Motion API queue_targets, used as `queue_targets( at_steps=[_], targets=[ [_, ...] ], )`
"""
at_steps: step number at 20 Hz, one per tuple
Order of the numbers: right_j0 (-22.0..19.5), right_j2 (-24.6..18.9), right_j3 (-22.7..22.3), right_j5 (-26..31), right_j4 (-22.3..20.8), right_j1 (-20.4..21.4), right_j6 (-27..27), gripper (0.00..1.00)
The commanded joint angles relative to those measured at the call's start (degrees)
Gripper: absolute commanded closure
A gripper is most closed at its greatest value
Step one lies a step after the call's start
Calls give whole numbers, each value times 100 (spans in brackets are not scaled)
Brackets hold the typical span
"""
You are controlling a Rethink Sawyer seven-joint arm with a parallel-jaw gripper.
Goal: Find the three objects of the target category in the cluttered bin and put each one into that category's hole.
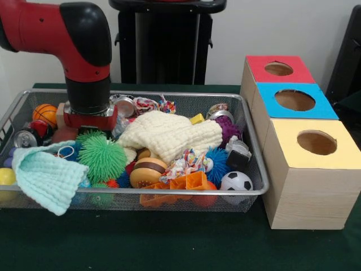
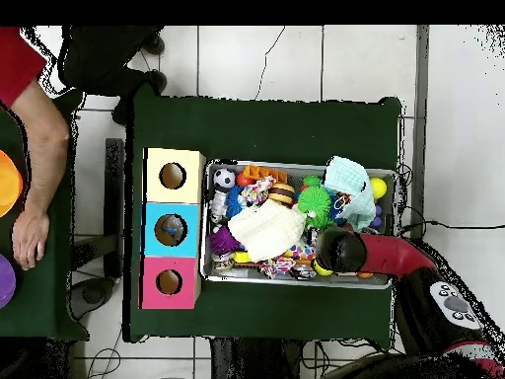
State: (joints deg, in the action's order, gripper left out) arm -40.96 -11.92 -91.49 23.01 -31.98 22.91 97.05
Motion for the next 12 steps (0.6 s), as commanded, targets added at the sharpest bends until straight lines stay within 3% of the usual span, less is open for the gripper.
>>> queue_targets(
  at_steps=[1, 12],
  targets=[
    [-357, -388, -364, -684, -587, 157, -355, 0],
    [-434, -491, -465, -565, -661, 311, -254, 0]
  ],
)
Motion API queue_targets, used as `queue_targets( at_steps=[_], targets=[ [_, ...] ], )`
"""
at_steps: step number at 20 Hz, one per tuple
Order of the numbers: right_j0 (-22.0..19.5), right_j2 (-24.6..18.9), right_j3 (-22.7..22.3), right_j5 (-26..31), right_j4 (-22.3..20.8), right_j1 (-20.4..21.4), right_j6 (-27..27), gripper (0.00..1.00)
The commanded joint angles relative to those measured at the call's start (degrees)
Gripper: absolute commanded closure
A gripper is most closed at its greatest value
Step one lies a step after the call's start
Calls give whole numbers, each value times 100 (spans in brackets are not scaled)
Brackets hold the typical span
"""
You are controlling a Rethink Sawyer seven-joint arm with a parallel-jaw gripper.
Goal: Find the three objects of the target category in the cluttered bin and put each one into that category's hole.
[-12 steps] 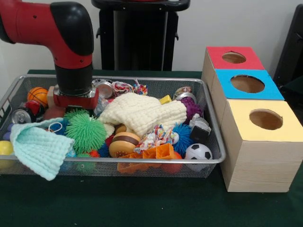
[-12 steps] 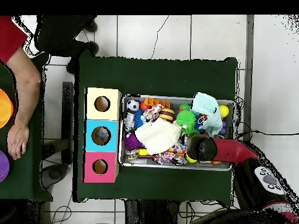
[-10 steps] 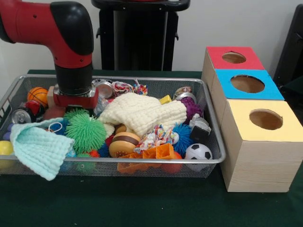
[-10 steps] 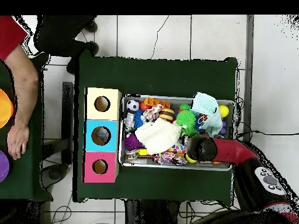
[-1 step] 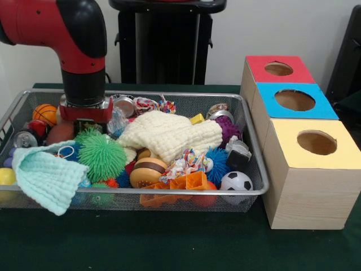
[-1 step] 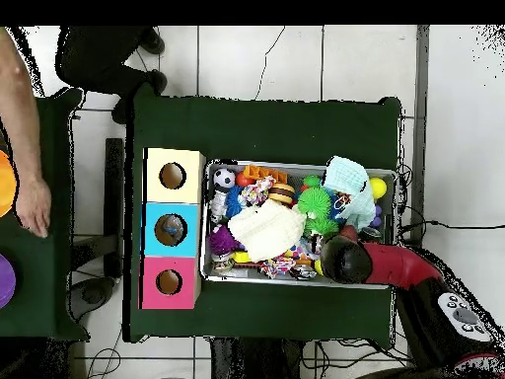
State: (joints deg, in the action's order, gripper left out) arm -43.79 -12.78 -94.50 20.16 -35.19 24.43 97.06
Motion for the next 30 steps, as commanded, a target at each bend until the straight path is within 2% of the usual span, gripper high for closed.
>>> queue_targets(
  at_steps=[1, 4, 9, 12, 18, 30],
  targets=[
    [-174, -430, -193, -247, -326, 203, -270, 0],
    [-292, -581, -423, -48, -209, 511, -371, 0],
    [-546, -921, -986, 608, 193, 1312, -624, 0],
    [-669, -1082, -1113, 830, 303, 1499, -708, 0],
    [-826, -1293, -1282, 1013, 382, 1615, -705, 0],
    [-900, -1403, -1346, 869, 258, 1362, -488, 0]
  ],
)
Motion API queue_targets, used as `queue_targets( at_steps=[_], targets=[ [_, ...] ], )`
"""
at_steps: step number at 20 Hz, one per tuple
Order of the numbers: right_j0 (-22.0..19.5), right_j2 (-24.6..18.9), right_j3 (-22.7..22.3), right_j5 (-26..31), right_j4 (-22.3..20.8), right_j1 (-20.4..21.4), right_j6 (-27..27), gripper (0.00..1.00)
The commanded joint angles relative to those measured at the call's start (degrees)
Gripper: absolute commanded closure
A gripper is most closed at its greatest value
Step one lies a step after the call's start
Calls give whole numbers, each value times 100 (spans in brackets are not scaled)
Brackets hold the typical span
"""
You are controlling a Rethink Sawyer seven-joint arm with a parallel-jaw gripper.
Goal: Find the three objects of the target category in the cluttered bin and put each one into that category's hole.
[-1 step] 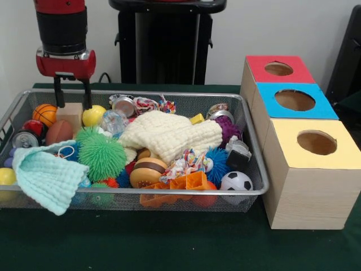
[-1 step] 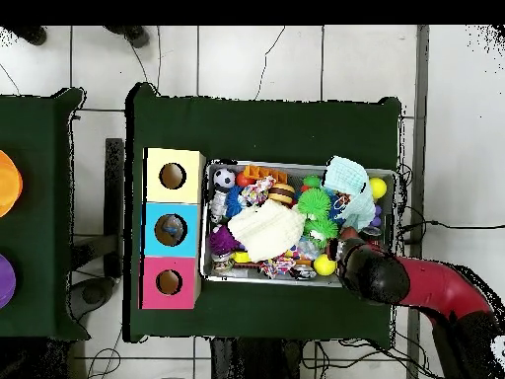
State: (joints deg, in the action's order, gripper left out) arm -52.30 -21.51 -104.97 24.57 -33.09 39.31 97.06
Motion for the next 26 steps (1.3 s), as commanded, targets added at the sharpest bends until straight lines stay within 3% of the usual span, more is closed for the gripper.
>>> queue_targets(
  at_steps=[1, 17, 26],
  targets=[
    [-38, -519, -309, 406, 34, -132, -458, 0],
    [155, -443, -707, 33, 135, -160, 102, 0],
    [490, -341, -922, 92, 435, 198, 447, 0]
  ],
)
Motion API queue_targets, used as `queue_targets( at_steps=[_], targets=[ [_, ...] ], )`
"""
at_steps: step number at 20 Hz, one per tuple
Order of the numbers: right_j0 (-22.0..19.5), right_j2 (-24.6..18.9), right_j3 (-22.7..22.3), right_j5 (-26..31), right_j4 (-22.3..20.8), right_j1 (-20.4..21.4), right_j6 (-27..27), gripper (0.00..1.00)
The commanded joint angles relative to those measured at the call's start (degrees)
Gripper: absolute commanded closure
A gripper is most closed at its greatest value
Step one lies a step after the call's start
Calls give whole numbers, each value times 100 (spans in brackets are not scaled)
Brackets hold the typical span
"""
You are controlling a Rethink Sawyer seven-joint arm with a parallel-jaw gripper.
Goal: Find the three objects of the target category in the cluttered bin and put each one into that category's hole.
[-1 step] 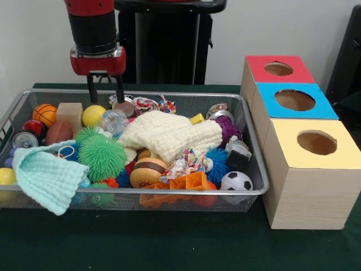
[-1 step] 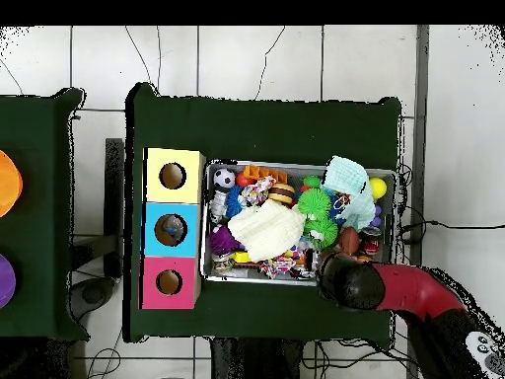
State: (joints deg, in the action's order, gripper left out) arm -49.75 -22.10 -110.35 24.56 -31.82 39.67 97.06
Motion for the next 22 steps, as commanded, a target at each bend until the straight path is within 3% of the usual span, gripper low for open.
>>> queue_targets(
  at_steps=[1, 15, 22],
  targets=[
    [265, -263, -386, 64, 324, 155, 474, 0],
    [471, 38, -177, -232, 245, -100, 522, 0],
    [271, -15, -115, -279, 145, -227, 326, 0]
  ],
)
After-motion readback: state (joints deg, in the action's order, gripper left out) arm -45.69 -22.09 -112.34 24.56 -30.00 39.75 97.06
